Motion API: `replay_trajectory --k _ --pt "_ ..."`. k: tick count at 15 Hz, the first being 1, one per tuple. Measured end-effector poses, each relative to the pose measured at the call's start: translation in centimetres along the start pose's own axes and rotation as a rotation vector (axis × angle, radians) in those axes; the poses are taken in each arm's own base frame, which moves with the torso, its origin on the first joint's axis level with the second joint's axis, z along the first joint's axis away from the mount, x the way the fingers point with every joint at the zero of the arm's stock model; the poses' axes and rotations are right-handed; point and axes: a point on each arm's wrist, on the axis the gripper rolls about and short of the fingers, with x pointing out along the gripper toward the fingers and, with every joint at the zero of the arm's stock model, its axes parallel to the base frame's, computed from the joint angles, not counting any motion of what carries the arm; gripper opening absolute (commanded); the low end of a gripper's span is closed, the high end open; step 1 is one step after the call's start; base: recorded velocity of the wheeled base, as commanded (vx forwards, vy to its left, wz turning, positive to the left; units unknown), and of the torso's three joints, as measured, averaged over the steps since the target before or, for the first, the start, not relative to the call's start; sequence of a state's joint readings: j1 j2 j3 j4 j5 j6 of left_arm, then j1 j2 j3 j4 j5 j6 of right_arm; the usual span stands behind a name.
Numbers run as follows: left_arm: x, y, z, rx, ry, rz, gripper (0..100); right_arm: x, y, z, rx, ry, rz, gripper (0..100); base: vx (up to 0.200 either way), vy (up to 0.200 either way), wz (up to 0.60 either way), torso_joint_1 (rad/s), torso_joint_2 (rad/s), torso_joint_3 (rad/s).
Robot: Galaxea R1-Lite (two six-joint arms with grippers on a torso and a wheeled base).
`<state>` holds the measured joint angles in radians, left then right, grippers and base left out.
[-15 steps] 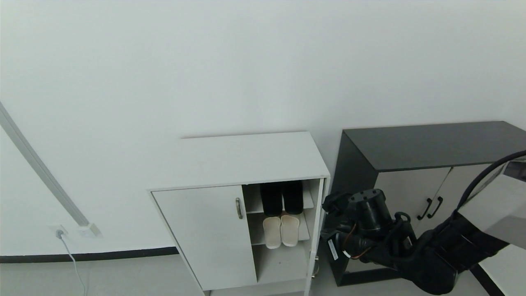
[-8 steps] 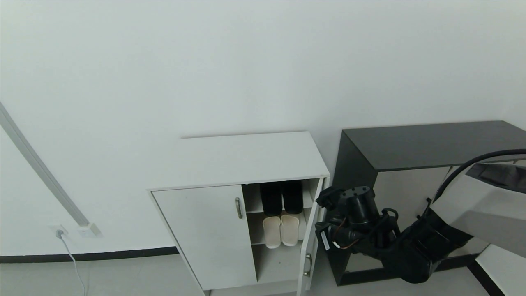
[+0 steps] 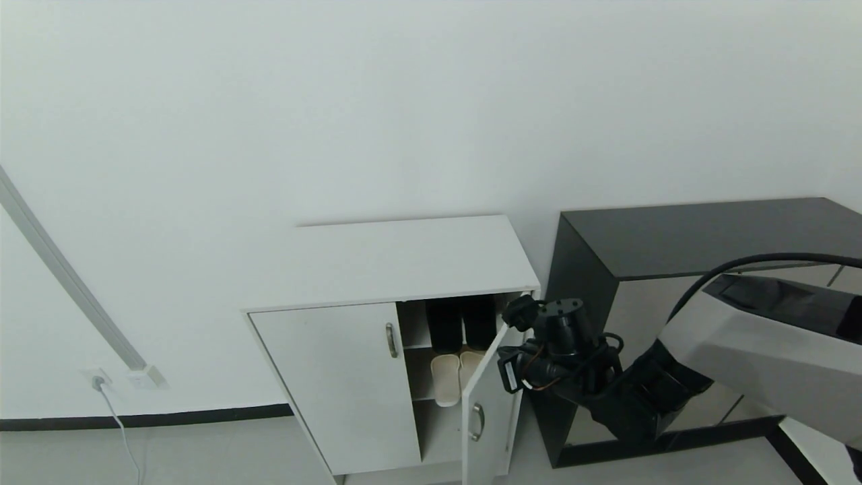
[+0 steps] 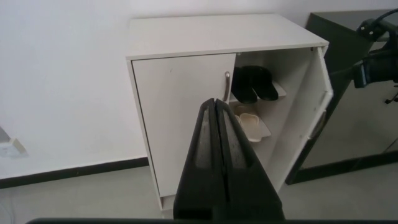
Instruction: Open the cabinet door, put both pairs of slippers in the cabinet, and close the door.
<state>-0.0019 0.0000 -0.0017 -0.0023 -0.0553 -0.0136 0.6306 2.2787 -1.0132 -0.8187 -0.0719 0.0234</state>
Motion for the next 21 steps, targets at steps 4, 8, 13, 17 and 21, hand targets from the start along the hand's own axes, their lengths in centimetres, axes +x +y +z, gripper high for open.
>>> replay_trajectory --k 4,8,13,17,21 --pt "0.0 0.0 0.0 0.0 0.0 0.0 0 2.1 0.0 -0.4 0.006 -0.022 -0.003 0 0.0 0.0 0.0 0.0 0.0 0.0" --pt "0.0 0.0 0.0 0.0 0.0 0.0 0 4.1 0.0 -0.2 0.012 -0.054 -0.004 0 0.0 0.0 0.0 0.0 0.0 0.0" --pt "0.0 0.0 0.0 0.0 0.0 0.0 0 7.0 -0.4 0.9 0.024 -0.13 -0.015 0 0.0 0.0 0.0 0.0 0.0 0.0" --pt "0.0 0.0 0.0 0.0 0.0 0.0 0 8.7 -1.1 1.2 0.033 -0.17 -0.031 0 0.0 0.0 0.0 0.0 0.0 0.0" --pt "0.0 0.0 0.0 0.0 0.0 0.0 0 9.9 -2.0 1.4 0.04 -0.192 -0.045 0 0.0 0.0 0.0 0.0 0.0 0.0"
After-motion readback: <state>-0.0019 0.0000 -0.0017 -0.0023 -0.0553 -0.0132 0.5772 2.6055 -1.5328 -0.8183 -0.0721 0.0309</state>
